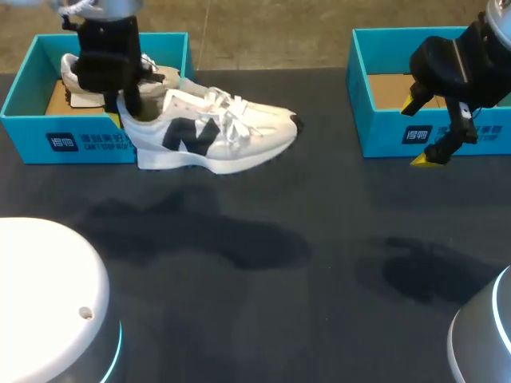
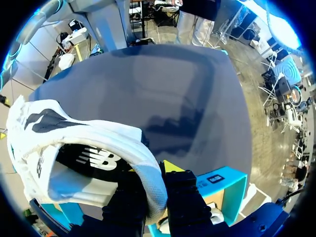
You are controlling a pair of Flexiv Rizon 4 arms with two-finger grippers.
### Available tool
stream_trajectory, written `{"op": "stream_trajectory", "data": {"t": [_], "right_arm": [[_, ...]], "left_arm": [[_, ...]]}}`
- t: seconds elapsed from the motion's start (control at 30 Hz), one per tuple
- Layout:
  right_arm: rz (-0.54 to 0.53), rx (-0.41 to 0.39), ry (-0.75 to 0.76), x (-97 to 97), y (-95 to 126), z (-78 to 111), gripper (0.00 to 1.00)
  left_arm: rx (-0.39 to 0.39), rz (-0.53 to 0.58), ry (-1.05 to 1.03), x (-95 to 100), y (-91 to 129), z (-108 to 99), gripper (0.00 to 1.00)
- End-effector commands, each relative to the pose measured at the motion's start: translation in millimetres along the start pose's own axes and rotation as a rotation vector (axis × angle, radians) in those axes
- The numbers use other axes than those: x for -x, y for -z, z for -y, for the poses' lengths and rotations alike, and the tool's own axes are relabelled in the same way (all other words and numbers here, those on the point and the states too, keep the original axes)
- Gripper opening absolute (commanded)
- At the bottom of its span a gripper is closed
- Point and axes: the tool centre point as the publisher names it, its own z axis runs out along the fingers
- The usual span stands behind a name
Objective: Take the shoe out of the shoebox, open the shoe tongue, remove and reinsert the insole, then place the shoe into the shoebox
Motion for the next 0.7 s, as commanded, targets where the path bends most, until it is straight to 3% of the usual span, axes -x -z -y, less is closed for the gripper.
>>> {"op": "stream_trajectory", "data": {"t": [0.03,0.33,0.7], "right_arm": [[-0.005,-0.003,-0.001,2.4,-0.7,-1.4,1.0],[-0.005,-0.003,-0.001,2.4,-0.7,-1.4,1.0],[-0.005,-0.003,-0.001,2.4,-0.7,-1.4,1.0]], "left_arm": [[0.013,-0.013,-0.006,15.7,-7.0,10.8,0.0],[0.018,-0.014,-0.021,47.8,-28.8,18.2,0.0],[0.097,-0.037,0.09,65.8,-41.9,30.3,0.0]]}}
